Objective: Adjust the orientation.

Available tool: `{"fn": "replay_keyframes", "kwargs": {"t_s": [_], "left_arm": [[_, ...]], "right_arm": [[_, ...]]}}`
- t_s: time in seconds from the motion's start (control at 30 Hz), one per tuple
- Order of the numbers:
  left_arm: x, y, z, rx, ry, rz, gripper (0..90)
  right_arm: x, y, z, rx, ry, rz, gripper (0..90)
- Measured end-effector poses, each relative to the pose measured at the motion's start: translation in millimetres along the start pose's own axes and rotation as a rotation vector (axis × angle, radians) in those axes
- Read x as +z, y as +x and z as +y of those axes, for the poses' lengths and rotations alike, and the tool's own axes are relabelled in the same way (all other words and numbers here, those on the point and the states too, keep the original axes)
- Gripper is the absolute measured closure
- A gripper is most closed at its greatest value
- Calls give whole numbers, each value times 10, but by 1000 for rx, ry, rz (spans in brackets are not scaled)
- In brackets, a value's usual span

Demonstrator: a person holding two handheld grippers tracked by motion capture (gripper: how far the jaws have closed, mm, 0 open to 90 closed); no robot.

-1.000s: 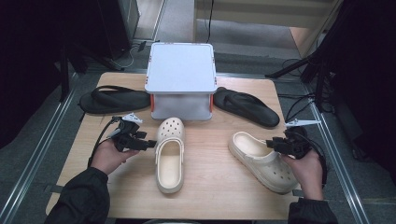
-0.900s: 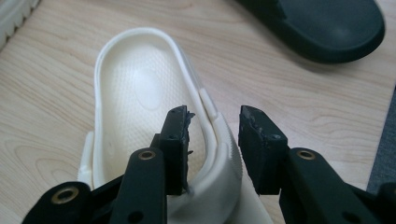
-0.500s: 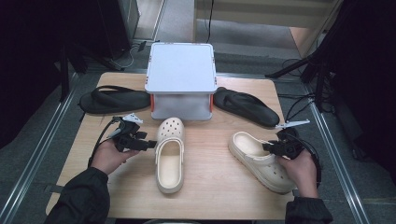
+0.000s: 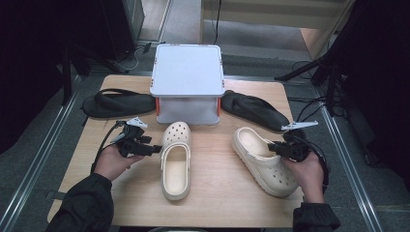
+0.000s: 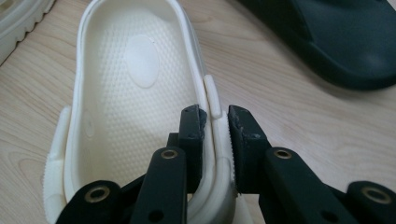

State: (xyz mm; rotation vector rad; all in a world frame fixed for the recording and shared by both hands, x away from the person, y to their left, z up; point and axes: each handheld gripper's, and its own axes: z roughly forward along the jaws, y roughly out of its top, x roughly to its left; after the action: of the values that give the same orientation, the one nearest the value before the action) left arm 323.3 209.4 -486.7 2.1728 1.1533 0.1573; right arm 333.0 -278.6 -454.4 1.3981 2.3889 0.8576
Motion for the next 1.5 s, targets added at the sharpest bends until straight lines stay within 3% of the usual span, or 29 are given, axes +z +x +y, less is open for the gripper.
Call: {"fn": "replay_keyframes", "kwargs": {"t_s": [0.3, 0.53, 0.87, 1.13, 1.27, 1.37, 1.5], "left_arm": [[-57, -18, -51, 0, -18, 8, 390], [-107, -55, -84, 16, -39, 11, 391], [-118, -22, -131, 3, -32, 17, 392], [-96, -22, -131, 1, -28, 16, 391], [-95, -13, -131, 0, -28, 16, 391], [-93, -9, -131, -2, -25, 17, 391], [-87, -7, -131, -2, -19, 17, 390]], "right_arm": [[228, 374, 357, -116, 15, 72, 780], [465, 558, 532, -152, 42, 107, 777], [649, 629, 623, -144, 64, 118, 758], [673, 654, 615, -137, 46, 129, 730], [643, 634, 603, -120, 18, 136, 693], [564, 611, 611, -82, -21, 171, 659], [400, 629, 599, -75, -77, 200, 745]]}}
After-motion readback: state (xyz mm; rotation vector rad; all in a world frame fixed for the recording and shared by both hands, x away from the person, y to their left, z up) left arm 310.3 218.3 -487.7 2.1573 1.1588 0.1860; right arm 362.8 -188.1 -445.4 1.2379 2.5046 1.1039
